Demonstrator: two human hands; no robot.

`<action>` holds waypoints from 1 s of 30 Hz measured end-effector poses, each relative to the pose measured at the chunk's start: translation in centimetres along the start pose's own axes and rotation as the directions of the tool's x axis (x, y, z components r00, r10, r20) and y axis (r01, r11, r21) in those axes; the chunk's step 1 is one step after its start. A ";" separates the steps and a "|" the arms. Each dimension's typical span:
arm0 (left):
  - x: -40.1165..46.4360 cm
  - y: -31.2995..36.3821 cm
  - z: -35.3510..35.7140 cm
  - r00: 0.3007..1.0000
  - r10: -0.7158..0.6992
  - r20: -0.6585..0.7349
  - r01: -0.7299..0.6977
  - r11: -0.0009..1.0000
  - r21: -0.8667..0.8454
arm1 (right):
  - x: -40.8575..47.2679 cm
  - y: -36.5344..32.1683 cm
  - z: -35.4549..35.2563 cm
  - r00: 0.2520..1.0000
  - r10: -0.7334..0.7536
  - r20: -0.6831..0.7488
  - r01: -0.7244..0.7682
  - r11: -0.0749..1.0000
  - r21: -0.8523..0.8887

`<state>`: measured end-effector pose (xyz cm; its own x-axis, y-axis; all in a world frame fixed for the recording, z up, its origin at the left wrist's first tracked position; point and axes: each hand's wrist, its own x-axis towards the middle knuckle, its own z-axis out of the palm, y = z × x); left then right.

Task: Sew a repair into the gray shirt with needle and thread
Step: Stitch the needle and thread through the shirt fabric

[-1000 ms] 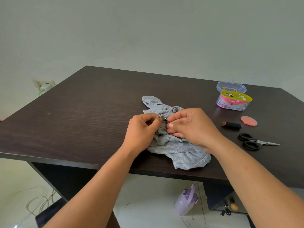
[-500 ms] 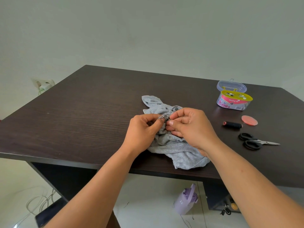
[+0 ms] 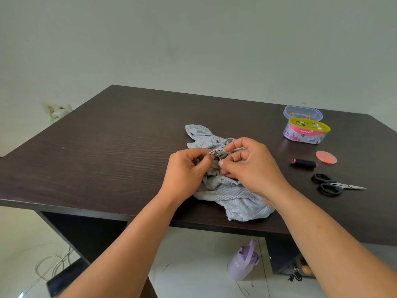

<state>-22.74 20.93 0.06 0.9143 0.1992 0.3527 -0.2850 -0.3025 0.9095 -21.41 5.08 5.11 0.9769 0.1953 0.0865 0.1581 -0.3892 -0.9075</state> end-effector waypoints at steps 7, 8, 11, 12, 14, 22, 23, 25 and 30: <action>-0.2 0.1 0.0 0.997 0.027 0.078 -0.027 1.000 0.009 | 0.3 0.3 0.4 1.000 0.002 -0.023 0.000 0.996 0.086; -0.2 0.1 0.1 0.997 0.030 0.078 -0.031 0.999 0.008 | 0.3 0.3 0.3 1.000 0.001 -0.018 0.001 0.996 0.088; -0.1 0.0 0.1 0.998 0.031 0.049 -0.032 0.999 0.017 | 0.5 0.2 -0.1 1.000 -0.001 -0.023 0.002 0.998 0.055; -0.1 0.0 0.1 0.999 0.033 0.044 -0.034 0.999 0.020 | 0.6 0.2 -0.2 0.999 -0.012 -0.046 0.014 0.999 0.037; -0.2 0.1 0.1 0.998 0.034 0.043 -0.035 0.999 0.022 | 0.9 0.1 -0.5 0.991 -0.075 -0.113 0.070 0.996 -0.053; -0.3 0.2 0.0 0.997 0.040 0.060 -0.041 0.999 0.006 | 2.3 -2.1 -0.3 0.992 -0.121 0.043 0.129 0.928 -0.348; -0.3 0.2 0.0 0.997 0.036 0.064 -0.037 0.999 0.001 | 2.6 -2.2 -0.2 0.994 -0.073 0.080 0.097 0.931 -0.351; -0.3 0.2 0.0 0.997 0.040 0.072 -0.041 0.999 0.003 | 3.1 -2.4 0.0 0.992 -0.005 0.126 0.049 0.936 -0.349; -0.3 0.3 0.0 0.997 0.032 0.071 -0.032 0.999 0.001 | 3.6 -2.8 0.0 0.996 -0.042 0.083 0.062 0.964 -0.257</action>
<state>-23.15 20.81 0.24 0.9229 0.1229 0.3648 -0.3137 -0.3092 0.8978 -18.31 6.92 7.97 0.9542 0.2855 0.0897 0.2498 -0.5950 -0.7639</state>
